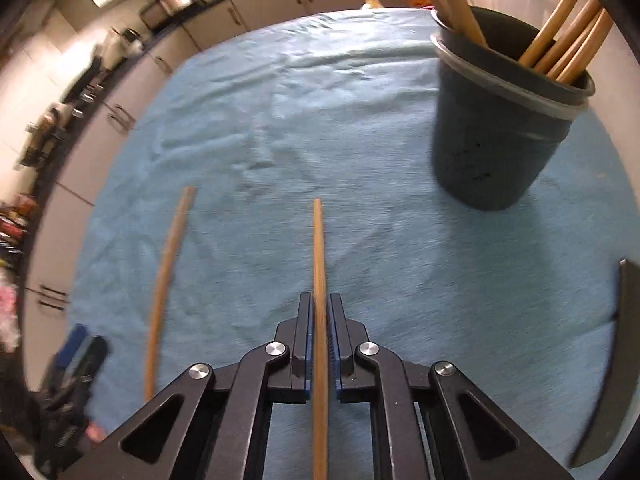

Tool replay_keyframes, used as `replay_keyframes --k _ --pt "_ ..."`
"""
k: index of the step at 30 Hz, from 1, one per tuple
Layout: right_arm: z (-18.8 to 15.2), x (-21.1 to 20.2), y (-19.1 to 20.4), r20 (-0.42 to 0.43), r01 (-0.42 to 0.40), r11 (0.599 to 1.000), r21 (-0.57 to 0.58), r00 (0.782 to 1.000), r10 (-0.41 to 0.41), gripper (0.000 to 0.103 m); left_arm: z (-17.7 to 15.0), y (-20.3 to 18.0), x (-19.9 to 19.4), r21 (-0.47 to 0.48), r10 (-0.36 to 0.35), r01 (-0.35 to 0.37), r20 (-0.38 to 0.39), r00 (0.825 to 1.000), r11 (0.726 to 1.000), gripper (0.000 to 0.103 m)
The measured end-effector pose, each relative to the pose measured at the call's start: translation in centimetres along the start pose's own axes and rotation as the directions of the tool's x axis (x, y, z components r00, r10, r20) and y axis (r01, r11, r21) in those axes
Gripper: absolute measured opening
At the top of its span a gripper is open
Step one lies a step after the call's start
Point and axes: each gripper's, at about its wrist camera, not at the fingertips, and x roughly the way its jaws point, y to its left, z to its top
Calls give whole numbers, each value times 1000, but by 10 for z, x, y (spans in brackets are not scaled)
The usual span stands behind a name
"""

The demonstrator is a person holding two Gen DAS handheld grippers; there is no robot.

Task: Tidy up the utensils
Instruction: 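Close the left tool on a wooden chopstick while the right tool grasps another, then lift the left tool's chopstick upright over the holder while the right tool carries its own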

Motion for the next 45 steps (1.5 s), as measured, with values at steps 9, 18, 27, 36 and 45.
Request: replay_keyframes --k 9,18,27,36,45 --pt "-21 -50 16 152 -43 997 -67 987 52 8 17 -30 5 90 -47 53 -75 996 995 92" --pt "-31 -71 2 211 -68 996 -52 974 77 8 59 -74 63 139 -48 91 -283 958 986 27" --pt "-34 -87 -17 241 -80 996 -31 967 86 8 71 -113 95 248 82 7 -345 935 969 20" --pt "-38 -98 -14 280 -87 995 -42 955 96 8 69 -109 86 203 40 25 -309 950 979 6" --pt "-50 -137 4 434 -77 991 -106 893 116 8 82 -101 -38 180 -112 116 -33 993 977 6"
